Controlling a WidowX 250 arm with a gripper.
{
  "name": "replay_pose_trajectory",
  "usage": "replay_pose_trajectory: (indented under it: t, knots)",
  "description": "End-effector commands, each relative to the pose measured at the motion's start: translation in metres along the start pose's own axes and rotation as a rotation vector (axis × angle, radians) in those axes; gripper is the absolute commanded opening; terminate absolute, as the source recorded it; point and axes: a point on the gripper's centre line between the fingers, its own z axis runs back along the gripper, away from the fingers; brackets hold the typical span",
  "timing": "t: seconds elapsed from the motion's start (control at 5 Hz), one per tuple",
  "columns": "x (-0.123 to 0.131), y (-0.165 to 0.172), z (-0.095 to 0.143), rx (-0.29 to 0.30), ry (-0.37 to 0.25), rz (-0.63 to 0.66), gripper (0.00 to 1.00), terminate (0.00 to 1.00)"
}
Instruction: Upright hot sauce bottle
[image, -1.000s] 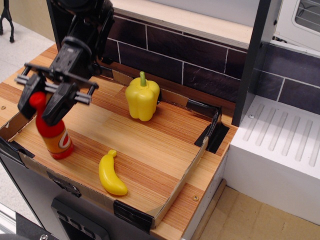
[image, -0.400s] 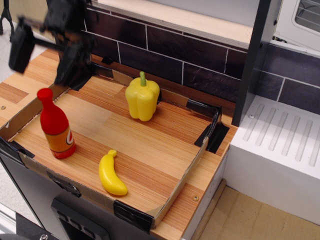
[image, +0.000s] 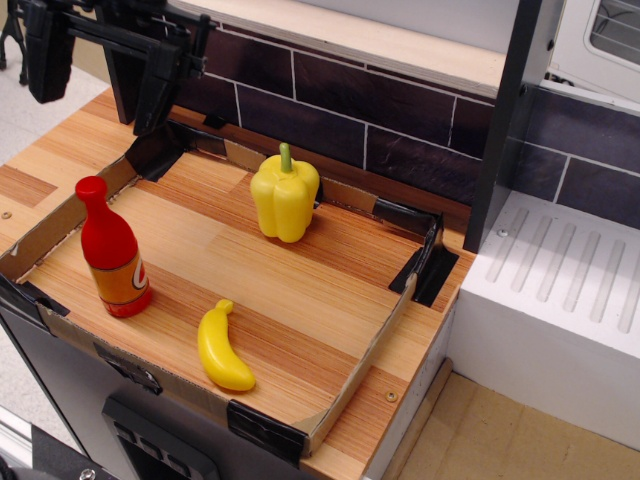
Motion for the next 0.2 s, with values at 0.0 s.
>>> replay_pose_trajectory:
  t: [0.0]
  knots:
    - [-0.004, 0.0037, 0.0134, -0.005, -0.033, 0.016, 1.0, 1.0]
